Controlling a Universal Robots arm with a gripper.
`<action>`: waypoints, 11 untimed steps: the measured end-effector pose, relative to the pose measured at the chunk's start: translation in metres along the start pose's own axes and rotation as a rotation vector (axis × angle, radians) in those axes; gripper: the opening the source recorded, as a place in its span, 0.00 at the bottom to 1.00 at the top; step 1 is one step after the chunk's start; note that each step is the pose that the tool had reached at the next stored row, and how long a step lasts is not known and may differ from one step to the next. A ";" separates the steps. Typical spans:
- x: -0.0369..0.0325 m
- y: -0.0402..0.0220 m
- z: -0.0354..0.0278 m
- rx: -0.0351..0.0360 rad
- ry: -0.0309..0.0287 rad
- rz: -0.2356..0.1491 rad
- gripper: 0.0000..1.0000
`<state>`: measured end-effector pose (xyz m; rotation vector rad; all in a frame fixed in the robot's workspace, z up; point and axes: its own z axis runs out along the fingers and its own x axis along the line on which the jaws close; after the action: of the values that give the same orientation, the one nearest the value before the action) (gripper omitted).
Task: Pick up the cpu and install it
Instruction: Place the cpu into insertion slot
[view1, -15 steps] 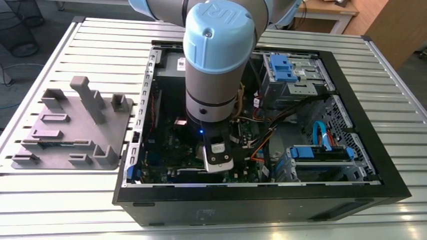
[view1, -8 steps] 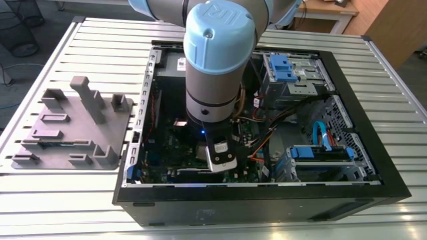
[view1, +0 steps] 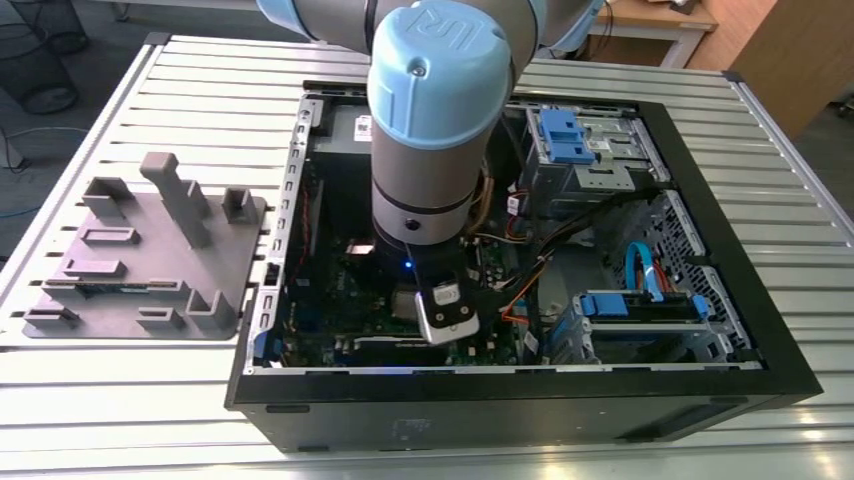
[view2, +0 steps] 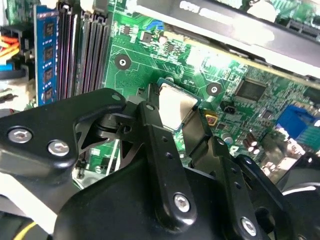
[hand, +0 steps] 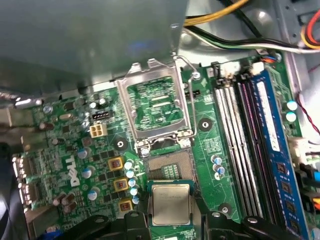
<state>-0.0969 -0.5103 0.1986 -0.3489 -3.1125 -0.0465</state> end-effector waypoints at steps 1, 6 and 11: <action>0.0000 0.0000 0.0001 0.0002 0.0005 -0.018 0.44; 0.0000 0.0000 0.0002 0.0007 0.0029 -0.097 0.44; 0.0000 0.0000 0.0003 0.0012 0.0053 -0.181 0.44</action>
<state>-0.0969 -0.5103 0.1984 -0.0655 -3.1286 -0.0466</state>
